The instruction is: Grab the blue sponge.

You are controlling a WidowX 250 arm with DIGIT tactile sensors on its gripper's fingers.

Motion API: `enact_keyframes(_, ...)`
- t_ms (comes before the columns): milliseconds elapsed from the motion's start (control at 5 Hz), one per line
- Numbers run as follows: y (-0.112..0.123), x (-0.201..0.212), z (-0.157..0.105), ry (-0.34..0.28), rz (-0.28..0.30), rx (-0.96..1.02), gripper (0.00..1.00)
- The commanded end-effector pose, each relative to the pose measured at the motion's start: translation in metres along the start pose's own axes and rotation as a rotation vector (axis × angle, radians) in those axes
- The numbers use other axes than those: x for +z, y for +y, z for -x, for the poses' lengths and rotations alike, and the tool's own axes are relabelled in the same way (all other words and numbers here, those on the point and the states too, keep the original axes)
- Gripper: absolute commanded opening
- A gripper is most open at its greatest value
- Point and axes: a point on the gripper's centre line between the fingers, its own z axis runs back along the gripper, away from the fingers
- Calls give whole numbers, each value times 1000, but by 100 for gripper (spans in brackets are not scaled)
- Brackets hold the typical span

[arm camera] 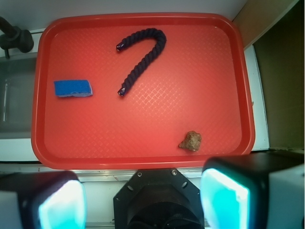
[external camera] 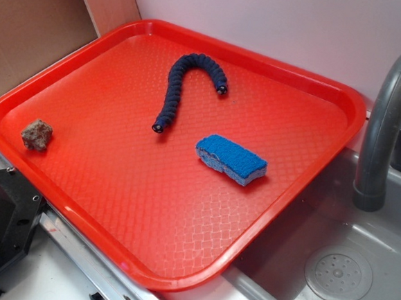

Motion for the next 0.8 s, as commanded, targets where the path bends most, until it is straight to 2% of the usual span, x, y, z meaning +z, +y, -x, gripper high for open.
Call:
enact_keyframes(0, 0, 0, 0, 0, 0, 0, 100)
enact_keyframes(400, -33, -31, -55, -85, -37, -509, 100)
enact_keyframes(600, -58, -58, -76, -49, -48, -765, 100)
